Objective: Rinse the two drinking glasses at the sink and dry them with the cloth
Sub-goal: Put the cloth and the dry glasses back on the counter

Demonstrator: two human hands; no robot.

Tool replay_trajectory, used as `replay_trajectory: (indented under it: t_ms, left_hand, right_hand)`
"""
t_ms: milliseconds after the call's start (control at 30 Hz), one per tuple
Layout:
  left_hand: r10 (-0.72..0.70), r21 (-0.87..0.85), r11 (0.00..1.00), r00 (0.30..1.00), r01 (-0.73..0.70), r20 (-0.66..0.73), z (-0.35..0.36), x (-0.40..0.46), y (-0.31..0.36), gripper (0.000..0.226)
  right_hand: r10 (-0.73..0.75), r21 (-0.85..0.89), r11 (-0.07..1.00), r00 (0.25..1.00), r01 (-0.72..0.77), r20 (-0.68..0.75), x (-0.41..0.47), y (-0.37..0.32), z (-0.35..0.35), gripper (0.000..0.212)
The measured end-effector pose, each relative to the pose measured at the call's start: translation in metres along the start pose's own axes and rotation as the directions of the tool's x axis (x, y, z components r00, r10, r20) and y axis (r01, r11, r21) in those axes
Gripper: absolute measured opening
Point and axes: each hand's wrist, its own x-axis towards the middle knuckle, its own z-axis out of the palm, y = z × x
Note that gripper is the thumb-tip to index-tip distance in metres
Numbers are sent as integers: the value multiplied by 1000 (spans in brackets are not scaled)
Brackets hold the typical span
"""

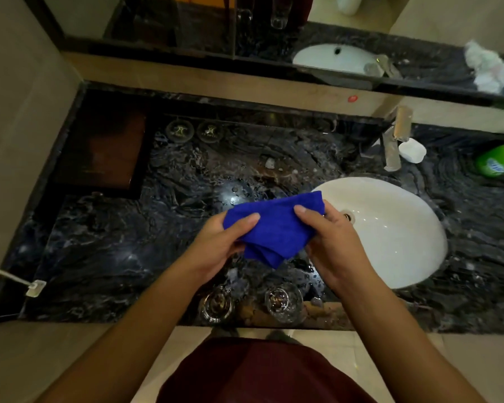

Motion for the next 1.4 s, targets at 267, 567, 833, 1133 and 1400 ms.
replay_trajectory:
  t_ms: [267, 567, 833, 1133, 1400]
  left_hand:
    - [75, 108, 992, 996, -70, -46, -24, 12, 1, 24]
    - [-93, 66, 993, 995, 96, -37, -42, 31, -15, 31]
    - [-194, 249, 937, 958, 244, -210, -66, 59, -52, 7]
    - [-120, 557, 790, 955, 257, -270, -79, 74, -64, 6]
    - [7, 822, 527, 967, 214, -256, -92, 77, -65, 43]
  right_hand:
    - [6, -391, 919, 992, -54, -124, 12, 18, -21, 16]
    - [115, -502, 847, 982, -176, -151, 43, 44, -51, 24]
    - [168, -675, 693, 967, -253, -191, 90, 85, -64, 19]
    - [140, -796, 547, 966, -259, -218, 114, 104, -66, 27]
    - [55, -906, 368, 978, -208, -202, 122, 108, -70, 43]
